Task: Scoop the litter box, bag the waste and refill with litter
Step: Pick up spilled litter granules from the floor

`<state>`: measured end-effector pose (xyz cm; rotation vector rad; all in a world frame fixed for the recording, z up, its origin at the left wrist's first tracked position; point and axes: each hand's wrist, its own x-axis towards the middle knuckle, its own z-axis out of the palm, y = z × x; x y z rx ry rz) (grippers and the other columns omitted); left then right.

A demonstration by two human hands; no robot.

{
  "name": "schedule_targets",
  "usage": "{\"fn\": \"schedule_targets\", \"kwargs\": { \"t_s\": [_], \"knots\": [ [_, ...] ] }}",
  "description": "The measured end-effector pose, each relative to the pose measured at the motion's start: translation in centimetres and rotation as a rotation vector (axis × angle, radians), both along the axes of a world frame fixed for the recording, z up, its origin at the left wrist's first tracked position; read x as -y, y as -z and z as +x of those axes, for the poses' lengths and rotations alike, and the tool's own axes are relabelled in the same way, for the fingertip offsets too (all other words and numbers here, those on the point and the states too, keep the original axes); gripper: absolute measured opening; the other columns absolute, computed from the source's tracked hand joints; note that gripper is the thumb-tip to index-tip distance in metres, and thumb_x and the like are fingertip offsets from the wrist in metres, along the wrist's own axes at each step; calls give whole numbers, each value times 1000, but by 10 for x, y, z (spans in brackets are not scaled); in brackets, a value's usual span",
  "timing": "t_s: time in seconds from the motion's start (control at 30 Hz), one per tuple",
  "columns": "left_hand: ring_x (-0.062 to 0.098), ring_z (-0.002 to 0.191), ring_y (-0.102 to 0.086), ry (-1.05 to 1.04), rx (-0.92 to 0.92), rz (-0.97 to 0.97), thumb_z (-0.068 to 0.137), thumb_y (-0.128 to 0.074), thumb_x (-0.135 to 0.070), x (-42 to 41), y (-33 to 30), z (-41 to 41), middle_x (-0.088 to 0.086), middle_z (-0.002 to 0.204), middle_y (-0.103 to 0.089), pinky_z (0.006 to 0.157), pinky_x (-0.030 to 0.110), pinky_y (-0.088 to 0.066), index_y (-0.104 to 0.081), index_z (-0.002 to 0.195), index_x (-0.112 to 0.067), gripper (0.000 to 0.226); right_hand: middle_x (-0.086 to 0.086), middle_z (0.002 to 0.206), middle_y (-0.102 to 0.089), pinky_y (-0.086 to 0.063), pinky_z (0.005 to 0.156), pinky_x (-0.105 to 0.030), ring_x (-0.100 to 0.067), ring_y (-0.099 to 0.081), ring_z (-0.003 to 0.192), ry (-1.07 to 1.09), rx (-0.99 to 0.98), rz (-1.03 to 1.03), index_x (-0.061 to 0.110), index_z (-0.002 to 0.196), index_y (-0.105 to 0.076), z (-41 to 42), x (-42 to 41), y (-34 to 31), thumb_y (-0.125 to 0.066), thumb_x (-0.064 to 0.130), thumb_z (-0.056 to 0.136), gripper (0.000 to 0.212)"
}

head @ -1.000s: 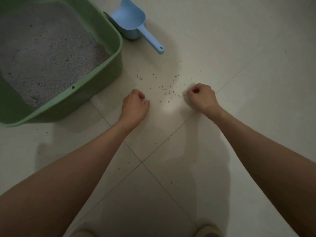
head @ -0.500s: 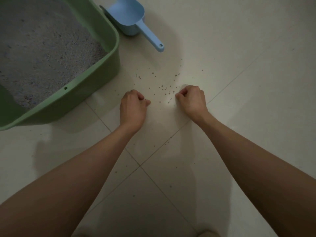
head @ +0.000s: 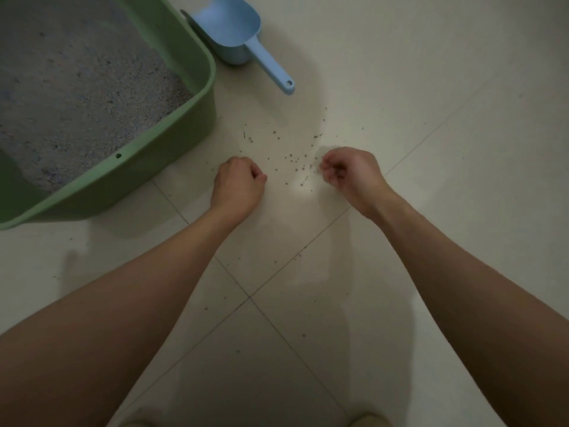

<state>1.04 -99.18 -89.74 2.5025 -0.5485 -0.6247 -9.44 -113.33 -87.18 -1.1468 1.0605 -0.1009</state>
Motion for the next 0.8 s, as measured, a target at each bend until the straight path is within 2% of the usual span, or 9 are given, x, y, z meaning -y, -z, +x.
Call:
{"fn": "schedule_targets", "kwargs": {
  "t_s": [0.07, 0.13, 0.27, 0.37, 0.47, 0.53, 0.63, 0.73, 0.8],
  "knots": [
    [16, 81, -52, -37, -34, -15, 84, -56, -12, 2, -4, 3, 5, 87, -62, 72, 22, -38, -64, 86, -9, 8, -1, 72, -57, -40, 63, -22, -11, -51, 65, -312, -215, -402, 6, 77, -65, -1, -8, 8, -55, 8, 84, 12],
    [14, 71, -53, -217, -190, -139, 79, -61, -9, 4, -7, 5, 2, 75, -60, 69, 23, -41, -60, 74, -12, 6, 2, 80, -59, -38, 71, -20, -10, -52, 75, -478, -299, -590, 8, 89, -69, 0, -16, 13, -61, 15, 85, 11],
    [14, 56, -52, -566, -578, -514, 79, -61, 5, 4, -13, 11, 7, 64, -56, 56, 20, -46, -57, 68, -8, 18, 2, 84, -55, -35, 73, -20, -12, -49, 82, -560, -319, -700, 7, 91, -66, 6, -26, 22, -65, 16, 84, 12],
    [15, 56, -52, -618, -593, -484, 81, -57, 0, 2, -11, 10, 8, 64, -57, 55, 20, -44, -59, 68, -8, 15, -5, 91, -61, -40, 75, -25, -15, -51, 83, -565, -340, -745, 5, 91, -66, 7, -29, 25, -61, 15, 86, 13],
    [10, 60, -51, -441, -475, -335, 81, -60, -11, 0, -9, -1, 0, 66, -57, 60, 21, -42, -62, 69, -12, 13, -8, 94, -64, -42, 76, -27, -17, -53, 85, -587, -332, -763, 0, 93, -66, 8, -29, 25, -55, 15, 89, 18],
    [5, 66, -51, -223, -319, -222, 82, -62, -17, 2, -9, -10, -5, 72, -58, 66, 19, -40, -65, 77, -15, 6, -4, 87, -61, -40, 73, -24, -14, -52, 81, -517, -320, -725, 3, 88, -67, 8, -28, 24, -56, 17, 89, 17],
    [9, 77, -51, -2, -148, -111, 82, -66, -22, 8, -5, -21, -4, 81, -57, 70, 18, -37, -65, 89, -13, 12, -1, 68, -57, -41, 62, -22, -11, -50, 62, -178, -170, -369, 10, 67, -60, 7, -17, 17, -61, 14, 87, 21],
    [13, 82, -51, 30, -90, -65, 81, -67, -23, 13, -2, -26, -1, 85, -57, 72, 22, -38, -65, 91, -11, 16, -7, 68, -57, -45, 57, -20, -12, -50, 57, 62, 28, 43, 2, 77, -59, 2, -5, 7, -57, -1, 88, 11],
    [13, 81, -50, 19, -73, -51, 82, -66, -22, 16, -1, -27, 0, 87, -58, 72, 23, -37, -66, 89, -10, 14, -9, 70, -58, -47, 59, -20, -13, -53, 60, 64, 41, 91, -2, 86, -58, -1, -2, 6, -54, -6, 87, 6]
  ]
}}
